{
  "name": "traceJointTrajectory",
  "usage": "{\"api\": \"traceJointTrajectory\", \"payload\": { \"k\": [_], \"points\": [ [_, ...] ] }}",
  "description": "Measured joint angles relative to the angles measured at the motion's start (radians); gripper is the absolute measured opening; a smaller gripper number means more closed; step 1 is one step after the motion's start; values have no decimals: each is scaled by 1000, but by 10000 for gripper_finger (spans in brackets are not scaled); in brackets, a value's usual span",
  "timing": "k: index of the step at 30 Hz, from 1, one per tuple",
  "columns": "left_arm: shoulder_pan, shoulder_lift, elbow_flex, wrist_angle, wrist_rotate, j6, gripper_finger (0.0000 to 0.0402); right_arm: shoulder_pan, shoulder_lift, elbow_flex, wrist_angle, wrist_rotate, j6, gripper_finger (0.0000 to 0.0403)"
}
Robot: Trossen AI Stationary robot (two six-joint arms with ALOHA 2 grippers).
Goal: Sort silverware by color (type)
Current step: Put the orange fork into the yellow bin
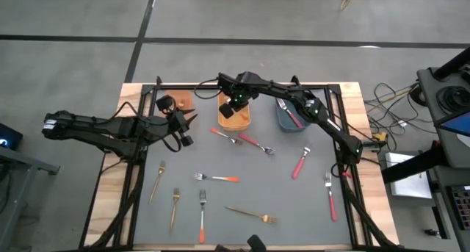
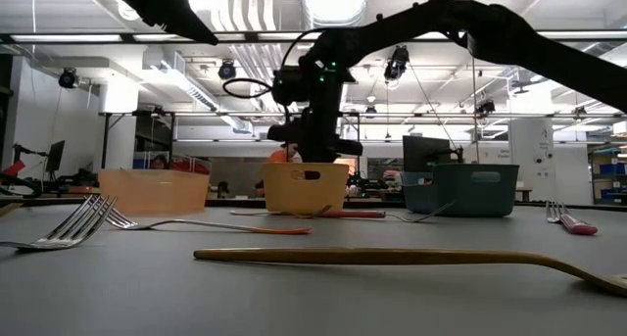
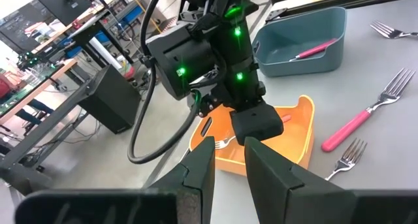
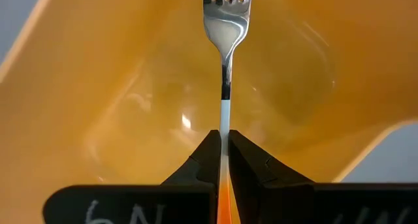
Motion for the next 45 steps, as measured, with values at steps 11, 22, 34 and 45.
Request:
{"api": "traceJointTrajectory", "payload": {
  "k": [11,22,34,45],
  "points": [
    [0,0,0,-4,0,0,66,11,0,-39,34,-1,4,12],
    [0,0,0,-4,0,0,66,13,0,-100,86,-1,5,12],
    [0,0,0,-5,0,0,66,13,0,-107,102,-2,5,13],
    [0,0,0,-9,0,0,66,13,0,-107,101,-3,20,40]
  ]
}}
